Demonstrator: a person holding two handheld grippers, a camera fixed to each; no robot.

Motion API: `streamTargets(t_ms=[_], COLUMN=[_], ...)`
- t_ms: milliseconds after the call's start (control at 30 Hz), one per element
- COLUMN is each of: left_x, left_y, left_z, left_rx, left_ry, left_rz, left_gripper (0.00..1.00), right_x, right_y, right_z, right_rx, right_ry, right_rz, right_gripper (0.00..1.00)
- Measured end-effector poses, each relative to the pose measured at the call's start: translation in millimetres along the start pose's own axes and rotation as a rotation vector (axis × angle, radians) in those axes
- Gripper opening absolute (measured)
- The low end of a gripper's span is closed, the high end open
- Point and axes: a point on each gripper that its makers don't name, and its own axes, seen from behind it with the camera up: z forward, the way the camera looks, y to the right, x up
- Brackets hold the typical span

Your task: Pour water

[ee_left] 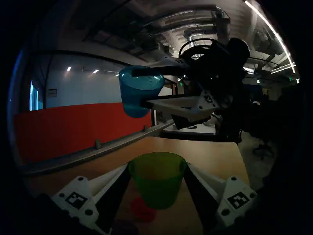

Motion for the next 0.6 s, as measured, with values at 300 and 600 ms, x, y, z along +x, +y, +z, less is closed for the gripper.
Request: streamTargets(t_ms=[300,600], left_x=[3.2,0.7], left_y=[-0.4,0.9], left_z=[0.9,1.9], left_rx=[0.000,0.000], left_ry=[0.005,0.004], left_rz=[0.000,0.001], left_gripper=[0.89,0.89], right_x=[1.4,3.1], right_y=[0.2,-0.1], right_z=[2.4,2.4], right_rx=[0.003,0.000], right_ry=[-0.011,-0.017], right_rz=[-0.069,-0.127], right_gripper=[0.90,0.90])
